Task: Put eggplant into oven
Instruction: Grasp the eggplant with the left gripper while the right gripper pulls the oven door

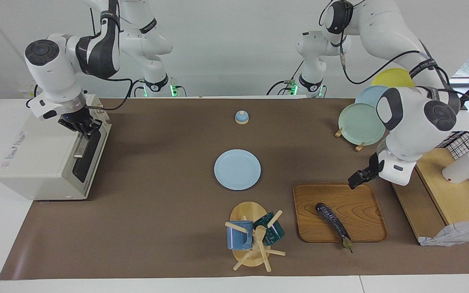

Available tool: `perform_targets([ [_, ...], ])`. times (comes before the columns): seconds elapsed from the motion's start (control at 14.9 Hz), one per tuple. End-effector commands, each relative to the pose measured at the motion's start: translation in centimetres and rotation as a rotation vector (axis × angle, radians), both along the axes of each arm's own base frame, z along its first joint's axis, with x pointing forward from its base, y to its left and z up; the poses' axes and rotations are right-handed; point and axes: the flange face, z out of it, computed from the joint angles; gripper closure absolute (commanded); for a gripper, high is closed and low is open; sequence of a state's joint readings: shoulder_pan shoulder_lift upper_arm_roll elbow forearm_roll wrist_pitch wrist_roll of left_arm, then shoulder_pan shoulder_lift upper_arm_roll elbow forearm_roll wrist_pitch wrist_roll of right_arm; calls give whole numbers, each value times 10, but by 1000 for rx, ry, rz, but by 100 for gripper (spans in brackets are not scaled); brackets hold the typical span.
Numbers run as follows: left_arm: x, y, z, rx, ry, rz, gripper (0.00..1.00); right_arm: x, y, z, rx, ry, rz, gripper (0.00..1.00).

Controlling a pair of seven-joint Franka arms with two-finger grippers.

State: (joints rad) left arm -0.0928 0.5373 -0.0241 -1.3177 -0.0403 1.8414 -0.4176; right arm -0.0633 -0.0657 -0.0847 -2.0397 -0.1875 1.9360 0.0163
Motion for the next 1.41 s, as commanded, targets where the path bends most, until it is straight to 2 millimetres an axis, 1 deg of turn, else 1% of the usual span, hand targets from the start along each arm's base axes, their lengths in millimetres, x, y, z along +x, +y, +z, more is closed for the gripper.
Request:
perform_targets([
  [0.0,22,-24,-25,-18,-46,106,0,-1,2,-11,-15,-13,19,100],
  [0.07,28,-23,-41,-39,-50,138,0,0,5,-18,-13,-18,26,100],
  [0.13,32,-28,-52,-75,-57,179,0,1,7,-23,-11,-30,27,100],
  [0.2,36,-32,-57,-101,-106,214,0,2,9,-31,-5,-37,30,100],
  [0.27,32,-32,-69,-105,-124,221,0,4,10,-35,0,-43,31,100],
  [0.34,29,-34,-77,-103,-128,219,0,7,19,-40,3,-44,48,100],
  [0.4,27,-35,-82,-97,-123,216,0,10,28,-43,3,-51,59,100],
  [0.47,26,-42,-82,-97,-124,207,0,12,33,-47,3,-60,41,100],
  [0.6,22,-49,-90,-95,-118,200,0,17,52,-57,8,-70,23,100],
  [0.74,18,-55,-92,-97,-134,193,0,20,57,-79,33,-88,15,100],
  [0.81,14,-62,-99,-98,-146,186,0,22,59,-88,46,-103,13,100],
  [0.87,7,-66,-105,-101,-168,183,0,22,60,-94,51,-124,16,100],
  [0.94,3,-64,-109,-99,-182,183,3,22,62,-97,52,-135,24,100],
  [1.08,2,-63,-110,-71,-180,161,16,26,73,-113,56,-133,43,100],
  [1.14,2,-63,-110,-70,-179,159,23,29,74,-122,57,-139,48,100],
  [1.21,3,-64,-107,-70,-177,158,32,30,75,-129,59,-142,49,100],
  [1.28,4,-64,-104,-65,-170,152,48,32,75,-134,60,-137,47,100],
  [1.34,4,-65,-100,-50,-153,140,67,33,78,-136,67,-148,48,100],
])
